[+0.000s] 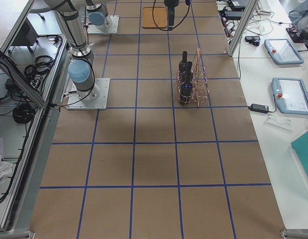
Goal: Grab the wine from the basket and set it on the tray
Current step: 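Move the right gripper above the wine rack toward the bottles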
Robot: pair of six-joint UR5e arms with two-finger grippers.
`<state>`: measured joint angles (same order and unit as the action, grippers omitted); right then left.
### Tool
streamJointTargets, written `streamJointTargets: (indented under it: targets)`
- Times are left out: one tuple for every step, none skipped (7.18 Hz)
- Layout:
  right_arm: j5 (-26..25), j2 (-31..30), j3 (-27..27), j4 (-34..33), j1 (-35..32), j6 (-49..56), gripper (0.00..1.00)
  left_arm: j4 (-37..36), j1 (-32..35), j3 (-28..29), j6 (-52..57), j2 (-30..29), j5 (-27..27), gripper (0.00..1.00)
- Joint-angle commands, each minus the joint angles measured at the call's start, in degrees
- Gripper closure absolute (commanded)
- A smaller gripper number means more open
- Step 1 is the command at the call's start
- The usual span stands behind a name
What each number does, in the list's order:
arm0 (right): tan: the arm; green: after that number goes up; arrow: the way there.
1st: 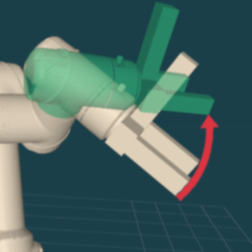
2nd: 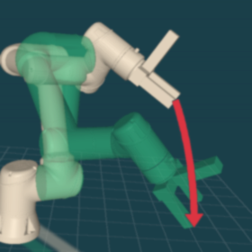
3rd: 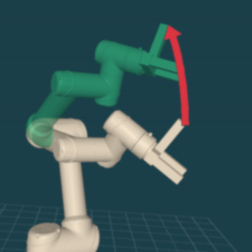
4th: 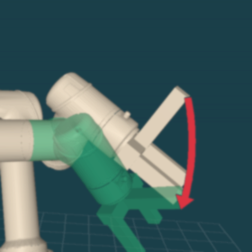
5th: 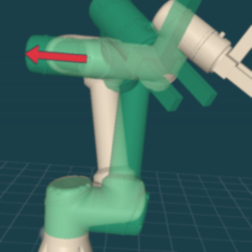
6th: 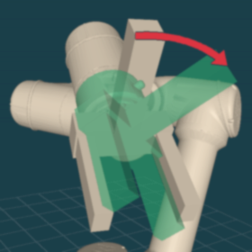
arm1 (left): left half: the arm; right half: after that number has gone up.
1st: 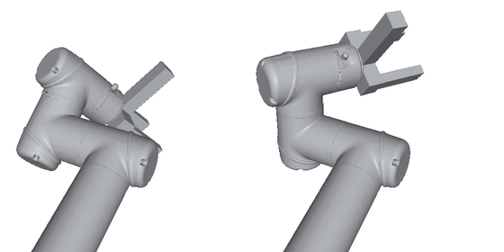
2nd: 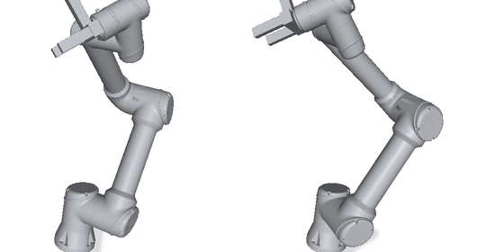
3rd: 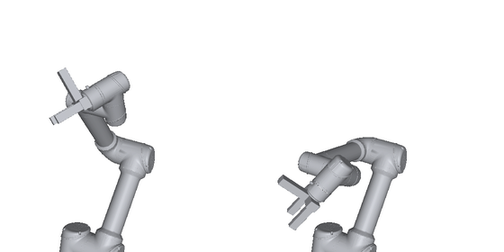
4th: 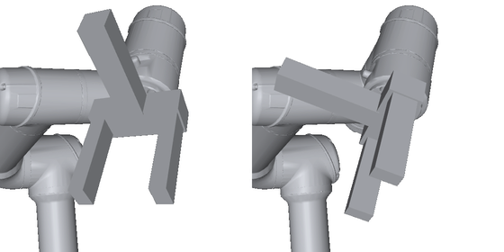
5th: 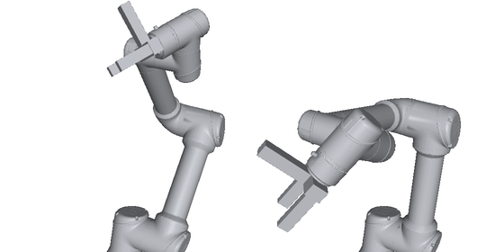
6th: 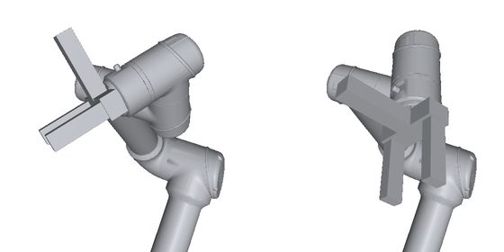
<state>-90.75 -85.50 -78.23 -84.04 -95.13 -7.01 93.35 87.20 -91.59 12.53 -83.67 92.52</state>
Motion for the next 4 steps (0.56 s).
streamJointTargets:
  targets:
    - [0.0, 0.0, 0.0, 0.0, 0.0, -0.3, 0.00, 0.1, -0.2, 0.0, -0.1, 0.3, 0.0, 0.00]
    - [0.0, -0.1, 0.0, 0.1, 0.1, 0.0, 0.00, 0.1, -1.7, -0.1, -0.1, 0.4, 0.0, 0.00]
    - [0.0, -0.1, 0.0, 0.0, 0.1, 0.1, 0.00, 0.2, -2.2, -0.3, -0.1, 0.4, 0.1, 0.00]
    - [0.0, 0.1, 0.0, -1.0, 0.1, 0.3, 0.00, 0.2, -1.9, -0.4, -0.1, 0.4, 0.1, 0.00]
